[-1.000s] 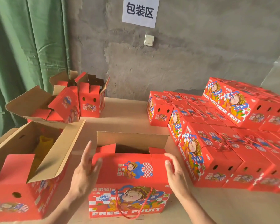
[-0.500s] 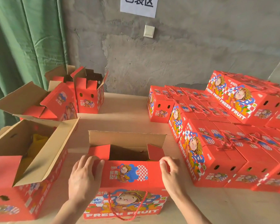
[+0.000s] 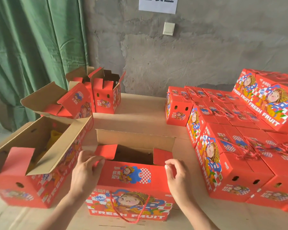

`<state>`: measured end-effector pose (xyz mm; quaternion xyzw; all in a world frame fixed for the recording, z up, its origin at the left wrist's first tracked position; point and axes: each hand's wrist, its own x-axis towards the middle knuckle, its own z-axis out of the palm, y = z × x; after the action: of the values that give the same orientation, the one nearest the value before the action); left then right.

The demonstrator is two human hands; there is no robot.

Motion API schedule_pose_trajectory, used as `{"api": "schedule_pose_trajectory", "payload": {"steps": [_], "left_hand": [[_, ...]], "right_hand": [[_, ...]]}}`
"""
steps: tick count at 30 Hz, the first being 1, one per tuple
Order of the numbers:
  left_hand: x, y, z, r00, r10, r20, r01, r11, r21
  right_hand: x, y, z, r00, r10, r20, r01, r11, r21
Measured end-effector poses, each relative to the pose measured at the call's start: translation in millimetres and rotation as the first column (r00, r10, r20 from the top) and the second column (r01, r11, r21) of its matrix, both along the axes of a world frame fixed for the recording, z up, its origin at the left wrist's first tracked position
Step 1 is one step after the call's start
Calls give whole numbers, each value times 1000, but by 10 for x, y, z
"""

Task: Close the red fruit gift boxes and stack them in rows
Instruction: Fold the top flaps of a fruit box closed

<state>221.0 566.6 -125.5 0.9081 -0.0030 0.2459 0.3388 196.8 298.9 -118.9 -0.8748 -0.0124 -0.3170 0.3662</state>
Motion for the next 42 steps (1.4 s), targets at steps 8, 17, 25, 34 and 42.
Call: {"api": "schedule_pose_trajectory", "payload": {"steps": [8, 17, 25, 34, 42], "left_hand": [[226, 46, 188, 988, 17, -151, -5, 997, 75], [323, -19, 47, 959, 1, -282, -68, 971, -229], [215, -56, 63, 998, 20, -56, -23, 999, -42], [251, -50, 99, 998, -22, -61, 16, 994, -113], [119, -46, 129, 975, -221, -5, 206, 902, 379]], "right_hand": [[109, -39, -22, 990, 43, -136, -42, 999, 9], [321, -189, 207, 800, 380, -464, -117, 857, 501], [295, -425, 182, 705, 454, -545, -242, 876, 417], [441, -227, 156, 862, 252, -439, -100, 935, 340], [354, -371, 130, 853, 334, -401, -270, 940, 208]]}}
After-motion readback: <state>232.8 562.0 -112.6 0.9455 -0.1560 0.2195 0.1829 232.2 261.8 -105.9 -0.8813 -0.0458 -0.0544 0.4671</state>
